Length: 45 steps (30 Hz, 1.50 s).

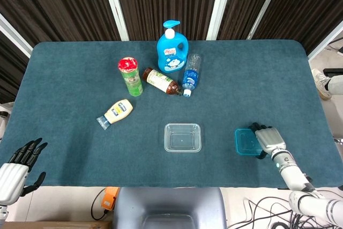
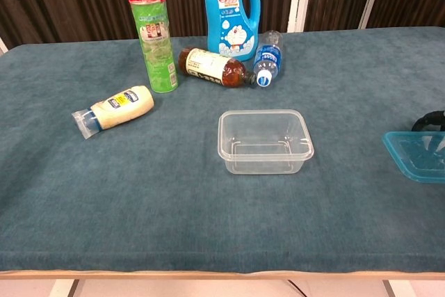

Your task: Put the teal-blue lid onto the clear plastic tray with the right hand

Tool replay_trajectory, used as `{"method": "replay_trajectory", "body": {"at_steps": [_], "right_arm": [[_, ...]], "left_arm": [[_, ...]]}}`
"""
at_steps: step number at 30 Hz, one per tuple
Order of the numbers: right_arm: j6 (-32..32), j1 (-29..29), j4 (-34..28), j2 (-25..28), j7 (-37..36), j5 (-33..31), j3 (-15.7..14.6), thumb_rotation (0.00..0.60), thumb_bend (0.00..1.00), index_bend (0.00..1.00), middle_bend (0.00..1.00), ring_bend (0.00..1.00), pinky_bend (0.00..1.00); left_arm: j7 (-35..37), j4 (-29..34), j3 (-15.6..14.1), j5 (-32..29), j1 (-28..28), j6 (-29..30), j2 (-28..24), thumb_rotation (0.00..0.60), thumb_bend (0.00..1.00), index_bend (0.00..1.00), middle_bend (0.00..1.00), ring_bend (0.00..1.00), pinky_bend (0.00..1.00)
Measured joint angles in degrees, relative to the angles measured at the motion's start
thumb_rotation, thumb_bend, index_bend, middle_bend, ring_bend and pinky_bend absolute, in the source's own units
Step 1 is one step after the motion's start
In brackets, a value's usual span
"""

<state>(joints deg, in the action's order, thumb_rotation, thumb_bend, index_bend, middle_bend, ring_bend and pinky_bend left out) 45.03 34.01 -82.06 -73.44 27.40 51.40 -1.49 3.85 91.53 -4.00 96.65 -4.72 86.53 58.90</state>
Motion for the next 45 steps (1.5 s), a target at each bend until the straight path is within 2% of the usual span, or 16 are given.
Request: {"method": "replay_trajectory", "body": {"at_steps": [8,18,28,32,38,41,45], "right_arm": [[2.4,-0.5,0.0,-0.3,-0.5,2.0,0.0,0.6,0.31,0.81,0.55,0.52,0.57],[6.6,-2.1,0.7,-0.8,-3.4,7.6,0.5,0.6,0.31,0.94,0.66,0.63,0.68],[9.5,-3.8,1.1,0.0,-11.6,14.9,1.6,0.6,0.31,0.97,0.68,0.65,0.71],[11.4,-4.2,-1.9,2.5,-14.4,16.8,2.8,0.6,0.31,0.97,0.68,0.65,0.71],[12.7,-4.3,-9.6,6.8,-17.5,18.1,5.2,0.6,0.31,0.97,0.68,0.65,0.71],[11.9,-3.7,-14.6,8.5,-19.1,16.8,6.8,0.6,0.31,0.97,0.68,0.65,0.71],[9.0,-1.5,-21.4,10.0,-19.6,11.7,9.3,0.6,0.31,0.97,0.68,0.65,0.71]], "left_arm": [[0.1,0.0,0.0,0.0,0.0,0.1,0.0,0.6,0.4,0.0,0.0,0.0,0.16],[-0.1,0.0,0.0,0.0,0.0,0.0,0.1,0.6,0.4,0.0,0.0,0.0,0.16],[-0.3,0.0,0.0,-0.2,0.0,-0.2,0.1,0.6,0.4,0.0,0.0,0.0,0.16],[-0.4,0.0,0.0,-0.2,-0.1,-0.2,0.1,0.6,0.4,0.0,0.0,0.0,0.16],[-0.8,0.1,0.0,-0.1,-0.1,-0.4,0.3,0.6,0.4,0.0,0.0,0.0,0.16],[-0.8,0.1,0.0,-0.1,-0.2,-0.4,0.3,0.6,0.4,0.0,0.0,0.0,0.16],[-0.3,0.0,0.0,-0.1,-0.2,-0.3,0.2,0.6,0.4,0.0,0.0,0.0,0.16]]}}
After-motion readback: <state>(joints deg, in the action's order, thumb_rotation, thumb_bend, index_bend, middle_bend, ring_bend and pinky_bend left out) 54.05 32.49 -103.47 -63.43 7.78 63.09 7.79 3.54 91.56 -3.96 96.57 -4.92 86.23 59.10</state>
